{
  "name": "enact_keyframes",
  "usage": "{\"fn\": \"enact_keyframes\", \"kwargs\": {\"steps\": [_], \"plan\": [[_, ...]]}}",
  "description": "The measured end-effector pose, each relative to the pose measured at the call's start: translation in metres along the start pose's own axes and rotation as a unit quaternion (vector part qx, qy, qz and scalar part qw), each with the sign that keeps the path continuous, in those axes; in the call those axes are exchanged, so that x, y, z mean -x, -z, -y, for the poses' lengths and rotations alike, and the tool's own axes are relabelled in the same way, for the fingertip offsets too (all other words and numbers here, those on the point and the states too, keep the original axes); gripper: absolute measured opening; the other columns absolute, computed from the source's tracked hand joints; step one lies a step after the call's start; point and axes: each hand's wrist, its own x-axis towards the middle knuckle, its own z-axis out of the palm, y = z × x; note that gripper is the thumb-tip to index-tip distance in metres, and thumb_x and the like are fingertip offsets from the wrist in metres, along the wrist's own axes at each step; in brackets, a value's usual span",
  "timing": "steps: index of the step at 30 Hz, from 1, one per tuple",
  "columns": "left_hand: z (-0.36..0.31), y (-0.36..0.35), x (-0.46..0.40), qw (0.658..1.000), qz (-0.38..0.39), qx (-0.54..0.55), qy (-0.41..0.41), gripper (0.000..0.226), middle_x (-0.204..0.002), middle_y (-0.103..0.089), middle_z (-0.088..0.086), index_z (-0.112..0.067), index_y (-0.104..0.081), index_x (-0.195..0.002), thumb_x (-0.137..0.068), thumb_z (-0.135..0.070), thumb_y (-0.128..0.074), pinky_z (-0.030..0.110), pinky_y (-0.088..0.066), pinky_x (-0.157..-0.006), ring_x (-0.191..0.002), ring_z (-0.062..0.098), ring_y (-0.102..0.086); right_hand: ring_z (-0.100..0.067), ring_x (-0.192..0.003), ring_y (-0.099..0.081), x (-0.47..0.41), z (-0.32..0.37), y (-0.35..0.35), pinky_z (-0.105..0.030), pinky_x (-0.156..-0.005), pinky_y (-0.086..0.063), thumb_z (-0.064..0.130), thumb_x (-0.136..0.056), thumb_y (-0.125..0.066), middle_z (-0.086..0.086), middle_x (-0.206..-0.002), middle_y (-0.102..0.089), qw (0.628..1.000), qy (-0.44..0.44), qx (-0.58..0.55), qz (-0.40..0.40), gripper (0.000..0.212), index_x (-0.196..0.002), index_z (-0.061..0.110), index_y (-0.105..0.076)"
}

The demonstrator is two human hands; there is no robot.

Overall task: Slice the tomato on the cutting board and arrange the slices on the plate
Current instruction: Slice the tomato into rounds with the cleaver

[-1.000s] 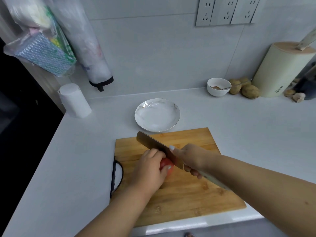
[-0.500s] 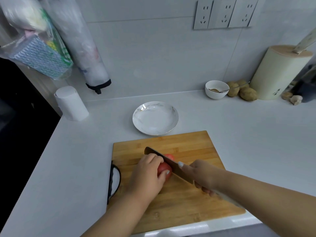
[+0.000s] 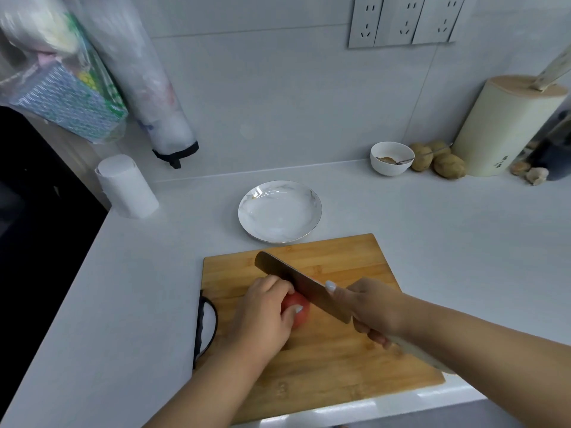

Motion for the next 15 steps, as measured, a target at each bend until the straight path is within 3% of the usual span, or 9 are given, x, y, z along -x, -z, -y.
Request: {"fn": "enact_keyframes", "kwargs": {"steps": [9,14,15], "plan": [[0.000,0.001,-0.001,1.000,0.005,0.010,0.005,0.020,-0.107,-0.052,-0.015,-0.027,-0.059,-0.103,-0.085,-0.033,-0.064,0.014,-0.032,-0.083,-0.102,0.002,-0.041,-0.019,-0.036,-0.043,0.017,-0.004,0.011,-0.027,-0.050,-0.044,0.070,-0.087,-0.035,-0.012,-0.061,-0.052,1.000,-0.015,0.014,0.005,0.060,-0.076,0.013,-0.051],[0.001,0.001,-0.001,1.000,0.005,0.008,0.004,0.021,-0.108,-0.050,-0.016,-0.028,-0.058,-0.105,-0.085,-0.034,-0.063,0.013,-0.031,-0.083,-0.102,0.001,-0.040,-0.015,-0.035,-0.043,0.013,0.002,0.009,-0.024,-0.048,-0.045,0.069,-0.088,-0.033,-0.009,-0.061,-0.053,0.999,-0.019,0.029,0.009,0.074,-0.097,0.000,-0.060],[0.002,0.001,-0.001,1.000,0.005,0.008,0.002,0.021,-0.108,-0.050,-0.016,-0.028,-0.058,-0.104,-0.085,-0.034,-0.063,0.013,-0.031,-0.082,-0.101,0.000,-0.039,-0.015,-0.035,-0.043,0.011,0.005,0.008,-0.023,-0.047,-0.044,0.068,-0.089,-0.032,-0.009,-0.062,-0.053,0.999,-0.017,0.031,0.009,0.073,-0.094,0.001,-0.059]]}}
